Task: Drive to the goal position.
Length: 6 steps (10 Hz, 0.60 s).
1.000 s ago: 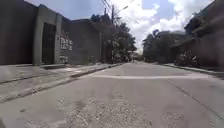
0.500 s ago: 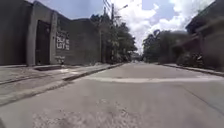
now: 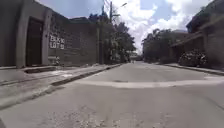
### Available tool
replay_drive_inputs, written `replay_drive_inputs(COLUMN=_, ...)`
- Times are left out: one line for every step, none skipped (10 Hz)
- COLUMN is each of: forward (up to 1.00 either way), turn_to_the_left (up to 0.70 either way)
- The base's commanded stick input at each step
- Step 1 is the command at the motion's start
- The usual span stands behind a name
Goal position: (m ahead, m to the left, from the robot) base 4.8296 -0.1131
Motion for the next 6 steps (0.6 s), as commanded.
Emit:
replay_drive_inputs(forward=1.0, turn_to_the_left=-0.18)
replay_drive_inputs(forward=1.0, turn_to_the_left=-0.3)
replay_drive_inputs(forward=1.0, turn_to_the_left=-0.38)
replay_drive_inputs(forward=1.0, turn_to_the_left=-0.38)
replay_drive_inputs(forward=1.0, turn_to_the_left=-0.38)
replay_drive_inputs(forward=1.0, turn_to_the_left=-0.37)
